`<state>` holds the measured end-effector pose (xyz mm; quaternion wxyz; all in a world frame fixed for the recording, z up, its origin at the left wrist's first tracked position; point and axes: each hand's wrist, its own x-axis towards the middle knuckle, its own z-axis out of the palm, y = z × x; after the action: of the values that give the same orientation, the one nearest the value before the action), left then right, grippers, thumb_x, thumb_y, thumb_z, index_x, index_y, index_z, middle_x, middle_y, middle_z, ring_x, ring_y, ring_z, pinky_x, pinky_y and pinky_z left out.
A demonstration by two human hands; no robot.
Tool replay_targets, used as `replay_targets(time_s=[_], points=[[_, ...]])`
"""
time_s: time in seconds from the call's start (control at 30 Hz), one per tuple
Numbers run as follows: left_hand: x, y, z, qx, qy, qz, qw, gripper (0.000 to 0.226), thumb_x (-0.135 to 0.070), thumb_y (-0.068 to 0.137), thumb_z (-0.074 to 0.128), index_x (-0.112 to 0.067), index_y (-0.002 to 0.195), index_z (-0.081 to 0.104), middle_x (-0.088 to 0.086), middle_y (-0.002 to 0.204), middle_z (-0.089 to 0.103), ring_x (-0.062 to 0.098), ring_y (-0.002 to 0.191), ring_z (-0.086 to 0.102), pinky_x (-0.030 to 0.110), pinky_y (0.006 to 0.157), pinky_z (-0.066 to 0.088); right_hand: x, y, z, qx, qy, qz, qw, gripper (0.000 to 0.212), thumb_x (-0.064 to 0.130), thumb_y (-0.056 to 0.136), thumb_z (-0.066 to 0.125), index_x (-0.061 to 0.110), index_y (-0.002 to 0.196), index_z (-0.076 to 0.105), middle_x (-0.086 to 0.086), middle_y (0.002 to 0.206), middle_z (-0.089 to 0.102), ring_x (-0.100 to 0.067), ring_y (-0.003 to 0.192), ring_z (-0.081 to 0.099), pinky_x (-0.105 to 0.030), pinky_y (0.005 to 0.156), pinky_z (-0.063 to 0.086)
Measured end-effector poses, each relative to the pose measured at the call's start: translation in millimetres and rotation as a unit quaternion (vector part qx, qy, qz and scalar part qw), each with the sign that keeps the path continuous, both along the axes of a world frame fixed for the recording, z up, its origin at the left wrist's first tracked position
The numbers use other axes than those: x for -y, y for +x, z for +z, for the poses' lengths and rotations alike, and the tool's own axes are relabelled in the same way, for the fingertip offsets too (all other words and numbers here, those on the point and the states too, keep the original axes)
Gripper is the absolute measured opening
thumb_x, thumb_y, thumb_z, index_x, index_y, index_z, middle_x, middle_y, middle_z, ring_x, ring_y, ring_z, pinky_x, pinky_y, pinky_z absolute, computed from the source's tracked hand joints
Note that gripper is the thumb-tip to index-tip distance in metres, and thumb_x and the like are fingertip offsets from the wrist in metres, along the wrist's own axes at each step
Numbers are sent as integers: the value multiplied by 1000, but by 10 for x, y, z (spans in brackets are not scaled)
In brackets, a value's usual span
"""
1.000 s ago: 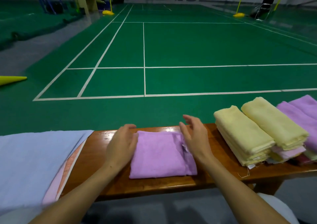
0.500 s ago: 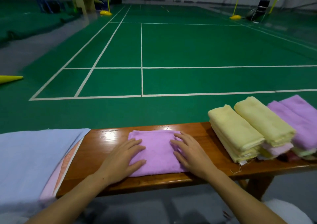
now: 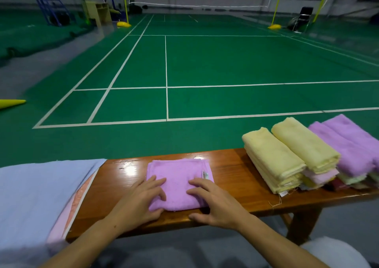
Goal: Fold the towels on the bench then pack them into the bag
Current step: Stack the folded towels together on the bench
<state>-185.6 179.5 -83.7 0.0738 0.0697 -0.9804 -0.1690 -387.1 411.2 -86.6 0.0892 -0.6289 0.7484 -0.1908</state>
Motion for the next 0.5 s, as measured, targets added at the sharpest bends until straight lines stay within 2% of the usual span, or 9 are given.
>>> replay_targets(time_s=[0.1,0.23,0.3,0.37,0.43,0.5], points=[[27,-12,7,-28,13,0,1000,17,-52,88,64,-43,103,64,-16,154,52,7,150,37,41,122,36,37,14,39,-44,-5,14,999,64,65,95,55,32,149,46,10,163,36,-9,149,34,-31,115,42],[47,4,62,-50,80,42,995,20,-53,92,62,-49,111,59,-23,140,62,6,138,52,38,107,52,85,14,21,-93,-45,27,994,42,43,99,54,26,136,58,5,149,55,-12,138,51,-33,109,51],[37,4,109,-58,97,52,992,24,-53,94,61,-44,116,62,-23,121,67,1,111,64,34,89,58,95,19,42,-74,-63,9,995,37,39,100,53,26,134,60,6,140,63,-11,129,58,-32,107,51],[5,10,185,-71,112,44,990,17,-50,97,60,-40,111,64,-23,103,69,1,90,65,32,76,59,104,25,114,-35,-86,-16,996,31,37,100,52,26,128,62,8,125,68,-9,111,62,-30,96,55],[-31,19,272,-93,123,45,987,11,-44,100,60,-38,108,65,-22,98,69,3,86,66,27,73,57,110,34,171,21,-99,-46,994,29,40,100,53,28,125,62,10,117,70,-5,101,62,-27,88,55],[-37,26,342,-113,130,56,983,8,-38,102,62,-36,108,68,-23,98,70,3,89,67,21,74,55,121,43,204,90,-110,-62,988,25,41,101,56,31,124,61,13,115,70,-3,99,64,-23,85,55]])
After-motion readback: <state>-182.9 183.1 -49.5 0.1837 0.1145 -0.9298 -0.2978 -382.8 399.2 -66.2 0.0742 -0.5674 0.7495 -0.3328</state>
